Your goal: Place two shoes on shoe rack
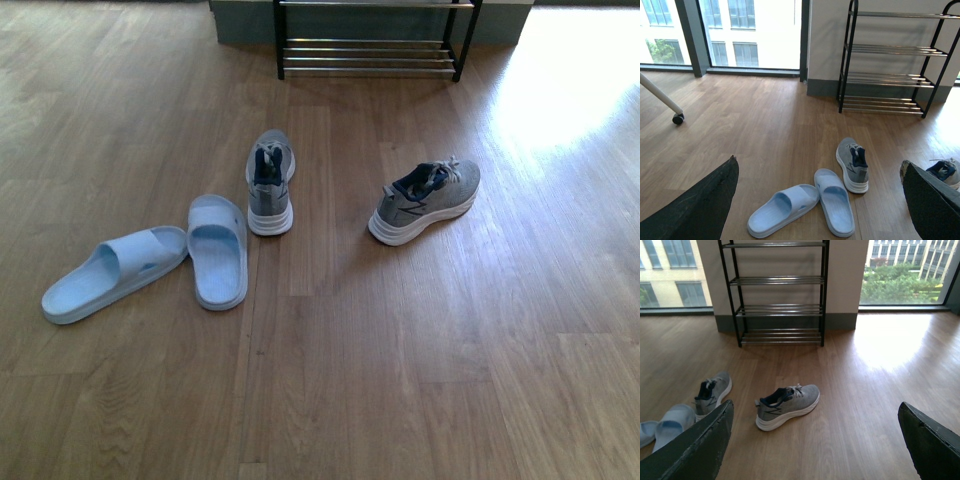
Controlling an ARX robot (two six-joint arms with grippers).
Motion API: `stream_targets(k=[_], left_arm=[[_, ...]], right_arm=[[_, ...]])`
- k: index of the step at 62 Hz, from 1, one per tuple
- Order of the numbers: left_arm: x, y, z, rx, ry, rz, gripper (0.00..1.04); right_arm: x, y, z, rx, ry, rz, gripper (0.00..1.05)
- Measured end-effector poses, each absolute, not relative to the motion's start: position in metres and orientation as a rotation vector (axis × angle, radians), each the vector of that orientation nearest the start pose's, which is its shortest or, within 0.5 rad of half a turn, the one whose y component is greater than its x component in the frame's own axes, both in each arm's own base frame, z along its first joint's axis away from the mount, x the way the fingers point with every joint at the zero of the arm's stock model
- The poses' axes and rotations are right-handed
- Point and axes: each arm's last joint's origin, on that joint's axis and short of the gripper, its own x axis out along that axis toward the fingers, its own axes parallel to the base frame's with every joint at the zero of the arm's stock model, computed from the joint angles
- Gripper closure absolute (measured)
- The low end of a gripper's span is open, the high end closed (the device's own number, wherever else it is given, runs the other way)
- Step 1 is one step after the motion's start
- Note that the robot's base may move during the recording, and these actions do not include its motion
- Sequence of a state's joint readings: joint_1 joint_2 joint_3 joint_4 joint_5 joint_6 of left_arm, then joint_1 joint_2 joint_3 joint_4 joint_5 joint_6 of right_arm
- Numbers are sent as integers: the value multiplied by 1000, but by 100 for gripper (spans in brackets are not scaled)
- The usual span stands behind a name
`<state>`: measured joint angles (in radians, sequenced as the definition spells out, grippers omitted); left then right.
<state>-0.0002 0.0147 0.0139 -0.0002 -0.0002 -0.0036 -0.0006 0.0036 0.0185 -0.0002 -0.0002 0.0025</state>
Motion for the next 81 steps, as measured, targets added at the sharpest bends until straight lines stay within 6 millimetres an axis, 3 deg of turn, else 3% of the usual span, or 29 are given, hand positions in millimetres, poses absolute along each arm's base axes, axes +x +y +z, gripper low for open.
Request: stream_targets(k=[81], left_arm=[[98,0,167,-4,1,0,9]], right_arm=[[97,0,169,2,-14,0,9]])
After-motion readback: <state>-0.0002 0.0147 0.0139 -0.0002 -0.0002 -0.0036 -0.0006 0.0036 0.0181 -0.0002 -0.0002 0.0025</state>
